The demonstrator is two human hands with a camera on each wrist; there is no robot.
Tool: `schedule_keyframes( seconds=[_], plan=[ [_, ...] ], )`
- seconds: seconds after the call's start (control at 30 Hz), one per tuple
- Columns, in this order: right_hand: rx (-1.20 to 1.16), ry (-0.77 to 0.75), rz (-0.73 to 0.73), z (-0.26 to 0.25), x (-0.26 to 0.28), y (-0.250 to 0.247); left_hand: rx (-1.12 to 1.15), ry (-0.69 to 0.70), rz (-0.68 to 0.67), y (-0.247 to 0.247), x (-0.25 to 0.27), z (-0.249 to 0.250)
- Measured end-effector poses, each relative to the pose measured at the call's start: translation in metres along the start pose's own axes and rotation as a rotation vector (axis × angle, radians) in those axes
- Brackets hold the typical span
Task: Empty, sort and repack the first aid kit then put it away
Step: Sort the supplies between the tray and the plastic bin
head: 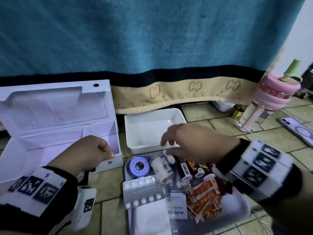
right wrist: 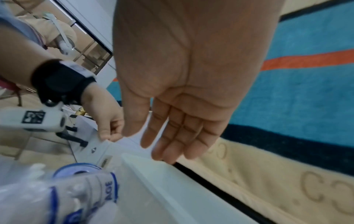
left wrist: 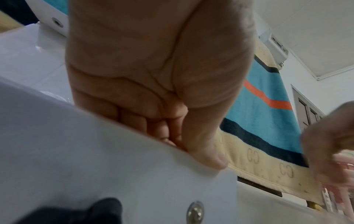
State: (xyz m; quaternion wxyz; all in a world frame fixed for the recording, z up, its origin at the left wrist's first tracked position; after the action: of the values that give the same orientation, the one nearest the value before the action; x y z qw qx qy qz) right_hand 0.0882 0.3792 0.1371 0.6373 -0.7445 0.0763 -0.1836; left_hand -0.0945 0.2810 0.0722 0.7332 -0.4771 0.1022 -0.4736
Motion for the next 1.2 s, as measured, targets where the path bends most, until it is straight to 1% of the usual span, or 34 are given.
schedule_keyframes(
  seconds=[0.03,0.1,0.17,0.23,0.37,0.47,0.53,0.6,0.7,0.77,0.83,0.93,0.97,1.0,1.03,1.1,1.13,1.2],
  plan=[
    [0.011,0.023,-0.013,0.002,-0.014,0.005,-0.003,-0.002,-0.005,0.000,0.000,0.000],
    [0.050,0.048,-0.116,0.003,-0.037,0.021,-0.003,-0.003,-0.012,0.001,0.000,0.000],
    [0.053,0.034,-0.213,-0.001,-0.054,0.035,0.006,-0.007,-0.015,0.000,0.000,-0.003],
    [0.030,0.034,-0.291,-0.001,-0.059,0.042,0.016,-0.008,-0.028,0.004,-0.002,0.000],
    [0.041,0.006,-0.385,-0.009,-0.067,0.052,0.035,-0.034,-0.029,0.003,-0.003,-0.005],
    [0.036,0.004,-0.395,-0.007,-0.068,0.055,0.034,-0.042,-0.028,0.003,-0.003,-0.007],
    [-0.003,0.002,-0.379,-0.005,-0.066,0.051,0.021,-0.038,-0.030,0.003,-0.004,-0.007],
    [-0.095,0.014,-0.304,0.000,-0.060,0.036,0.002,-0.031,-0.034,0.003,-0.005,-0.006],
    [-0.212,0.062,-0.063,0.018,-0.040,-0.004,-0.039,-0.002,-0.004,0.002,-0.004,-0.002],
    [-0.219,0.143,0.058,0.041,-0.017,-0.021,-0.115,0.032,0.069,0.001,-0.001,0.003],
    [-0.183,0.238,0.097,0.063,0.009,-0.023,-0.201,0.069,0.150,0.000,0.005,0.008],
    [-0.171,0.361,0.088,0.088,0.044,-0.009,-0.352,0.117,0.254,-0.003,0.023,0.028],
    [-0.186,0.386,0.087,0.094,0.053,-0.004,-0.401,0.152,0.311,-0.006,0.032,0.043],
    [-0.215,0.412,0.085,0.100,0.062,0.002,-0.417,0.218,0.368,-0.007,0.041,0.061],
    [-0.254,0.437,0.085,0.104,0.069,0.007,-0.396,0.306,0.393,-0.004,0.048,0.081],
    [-0.304,0.477,0.084,0.111,0.081,0.020,-0.275,0.511,0.385,0.006,0.062,0.123],
    [-0.299,0.483,0.081,0.113,0.084,0.026,-0.249,0.578,0.331,0.016,0.066,0.141],
    [-0.282,0.474,0.075,0.111,0.087,0.032,-0.257,0.593,0.176,0.043,0.062,0.162]
  ],
)
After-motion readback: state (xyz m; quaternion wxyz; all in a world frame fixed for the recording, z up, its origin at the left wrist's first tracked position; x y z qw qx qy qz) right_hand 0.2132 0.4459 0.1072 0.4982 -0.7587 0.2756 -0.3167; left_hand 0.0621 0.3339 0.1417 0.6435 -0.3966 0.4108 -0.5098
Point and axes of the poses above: each hand's wrist, its own x-axis away from the middle knuckle, its own y-axis out of the palm, z = x × y, the point moved 9 cm from there along -x, towards the middle knuckle, and after that the axes turned 1 degree about z, right-handed, at the moved point
